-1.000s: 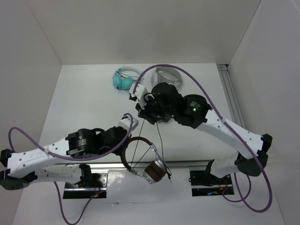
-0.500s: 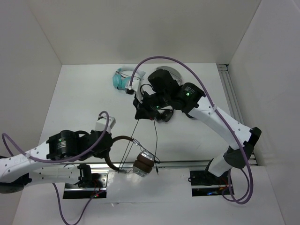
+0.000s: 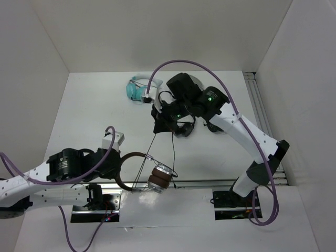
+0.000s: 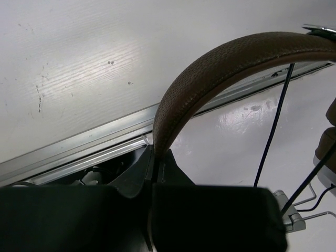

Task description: Wrap the headphones

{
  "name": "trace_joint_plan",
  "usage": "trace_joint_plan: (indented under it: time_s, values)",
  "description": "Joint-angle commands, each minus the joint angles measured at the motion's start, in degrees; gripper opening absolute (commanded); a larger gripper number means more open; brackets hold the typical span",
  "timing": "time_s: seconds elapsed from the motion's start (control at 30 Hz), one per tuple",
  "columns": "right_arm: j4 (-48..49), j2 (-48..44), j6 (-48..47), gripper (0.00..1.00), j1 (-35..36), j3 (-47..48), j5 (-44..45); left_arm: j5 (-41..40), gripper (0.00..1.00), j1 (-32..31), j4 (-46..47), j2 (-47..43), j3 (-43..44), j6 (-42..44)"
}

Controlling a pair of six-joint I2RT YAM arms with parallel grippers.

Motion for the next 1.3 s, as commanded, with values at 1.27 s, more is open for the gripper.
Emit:
trace_joint_plan:
  time_s: [1.27]
  values:
    - [36.6, -3.4, 8.1, 0.0, -9.3, -10.7, 45.3, 3.8, 0.0, -0.2, -2.8, -1.1, -3.5, -2.4]
